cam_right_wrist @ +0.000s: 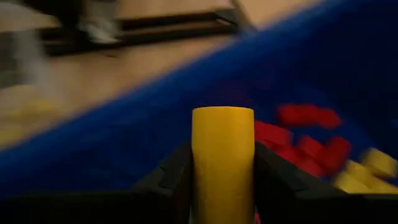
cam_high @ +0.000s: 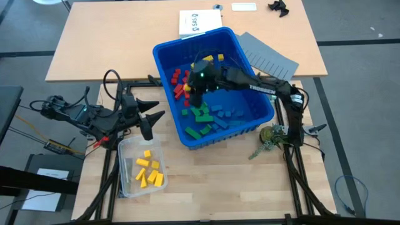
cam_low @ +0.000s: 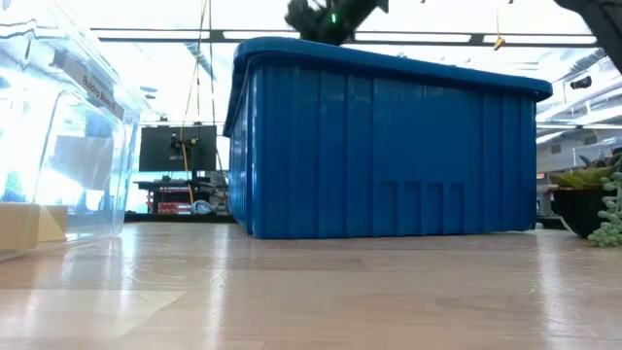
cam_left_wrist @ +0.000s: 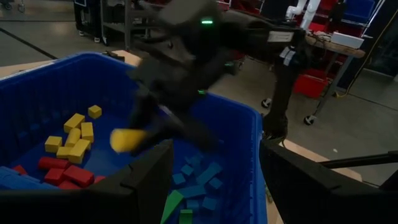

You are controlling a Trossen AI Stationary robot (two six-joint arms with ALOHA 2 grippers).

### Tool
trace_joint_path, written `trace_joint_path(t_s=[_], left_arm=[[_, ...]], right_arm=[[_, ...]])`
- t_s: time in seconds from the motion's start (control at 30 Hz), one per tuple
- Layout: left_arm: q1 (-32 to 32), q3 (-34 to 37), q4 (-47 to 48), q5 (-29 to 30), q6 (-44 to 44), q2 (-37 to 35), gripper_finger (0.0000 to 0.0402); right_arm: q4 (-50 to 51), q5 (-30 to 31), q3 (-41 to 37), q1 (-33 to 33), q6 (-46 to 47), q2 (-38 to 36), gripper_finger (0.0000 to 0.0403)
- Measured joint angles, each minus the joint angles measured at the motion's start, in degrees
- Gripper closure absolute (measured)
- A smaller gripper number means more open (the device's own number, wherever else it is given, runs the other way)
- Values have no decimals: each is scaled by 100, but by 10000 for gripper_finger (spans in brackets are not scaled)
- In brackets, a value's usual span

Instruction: Sort Items/Unsort Items

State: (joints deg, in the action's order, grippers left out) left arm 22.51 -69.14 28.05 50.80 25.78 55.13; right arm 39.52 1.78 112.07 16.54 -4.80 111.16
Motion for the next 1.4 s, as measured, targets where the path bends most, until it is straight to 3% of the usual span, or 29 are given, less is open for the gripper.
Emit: trace_joint_path(t_s=[0.53, 1.1, 1.4], left_arm=[[-1, 2, 4, 1, 0, -2, 153], [0, 4, 6, -2, 0, -1, 154], [0, 4, 4, 1, 1, -2, 154]], right_arm=[[-1071, -196, 2, -1886, 28, 21, 278], [-3530, -182, -629, -2457, 374, 65, 277], [-4513, -133, -643, -2686, 455, 759, 277]])
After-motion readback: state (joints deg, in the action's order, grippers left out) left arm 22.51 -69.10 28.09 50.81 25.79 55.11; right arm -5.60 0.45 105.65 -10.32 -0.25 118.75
